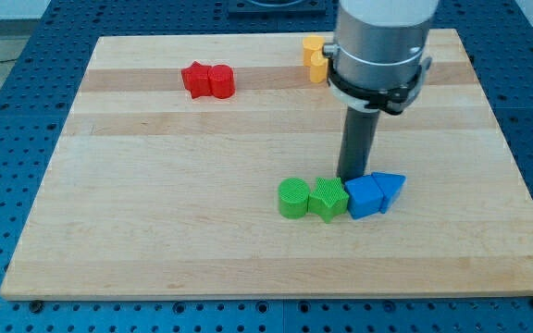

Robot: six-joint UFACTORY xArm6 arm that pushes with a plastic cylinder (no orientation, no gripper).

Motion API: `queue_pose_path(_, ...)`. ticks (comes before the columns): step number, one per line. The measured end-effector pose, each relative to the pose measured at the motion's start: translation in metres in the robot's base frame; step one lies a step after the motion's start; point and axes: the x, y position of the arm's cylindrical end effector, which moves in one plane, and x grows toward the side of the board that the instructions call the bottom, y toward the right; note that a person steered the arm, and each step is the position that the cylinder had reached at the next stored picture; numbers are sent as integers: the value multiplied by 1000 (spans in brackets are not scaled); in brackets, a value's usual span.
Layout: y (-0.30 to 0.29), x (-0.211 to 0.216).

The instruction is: Slide the green blocks to the bottom left of the board

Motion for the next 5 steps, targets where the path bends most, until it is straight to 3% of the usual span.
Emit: queue_pose_path(5, 6, 34)
